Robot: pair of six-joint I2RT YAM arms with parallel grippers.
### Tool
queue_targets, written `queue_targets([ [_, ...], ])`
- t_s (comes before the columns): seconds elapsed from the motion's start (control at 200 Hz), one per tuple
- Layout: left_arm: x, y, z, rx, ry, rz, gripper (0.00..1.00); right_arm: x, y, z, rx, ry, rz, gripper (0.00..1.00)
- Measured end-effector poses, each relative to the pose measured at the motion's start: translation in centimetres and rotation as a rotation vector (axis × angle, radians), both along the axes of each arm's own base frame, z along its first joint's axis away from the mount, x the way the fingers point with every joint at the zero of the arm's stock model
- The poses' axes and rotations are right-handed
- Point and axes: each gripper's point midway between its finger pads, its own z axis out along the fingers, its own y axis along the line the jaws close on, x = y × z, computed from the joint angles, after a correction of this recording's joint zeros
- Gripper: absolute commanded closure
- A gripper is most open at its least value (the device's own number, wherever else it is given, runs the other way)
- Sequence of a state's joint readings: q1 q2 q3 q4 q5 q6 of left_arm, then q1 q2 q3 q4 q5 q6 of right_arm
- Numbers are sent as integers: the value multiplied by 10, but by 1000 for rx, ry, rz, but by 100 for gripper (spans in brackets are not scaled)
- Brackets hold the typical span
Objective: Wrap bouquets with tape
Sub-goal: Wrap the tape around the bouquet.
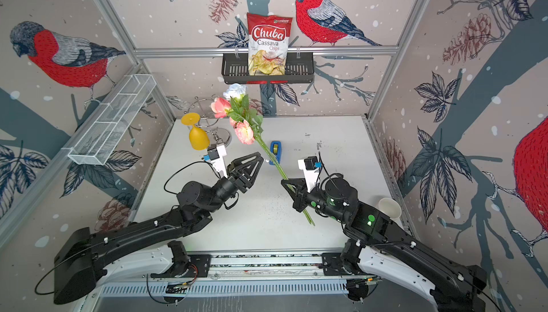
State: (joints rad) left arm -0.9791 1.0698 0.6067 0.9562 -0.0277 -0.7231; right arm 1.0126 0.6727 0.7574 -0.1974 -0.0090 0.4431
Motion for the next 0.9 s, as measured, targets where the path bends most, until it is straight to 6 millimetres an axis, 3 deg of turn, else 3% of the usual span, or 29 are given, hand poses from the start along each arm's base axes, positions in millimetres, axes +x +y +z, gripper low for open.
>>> queue_targets([
  [0.32,7,-10,-14,1,95,-32,70,2,3,-1,-8,-6,-11,100],
  [0.535,7,-13,-7,-6,95,-39,70,4,3,-2,-20,-14,-22,100],
  [0.751,13,-17,-23,53,141,-25,70,4,3,1,-19,-30,-22,100],
  [0.901,16,-16,-28,68,160,-6,83,4,4,1,-22,-31,-22,100],
])
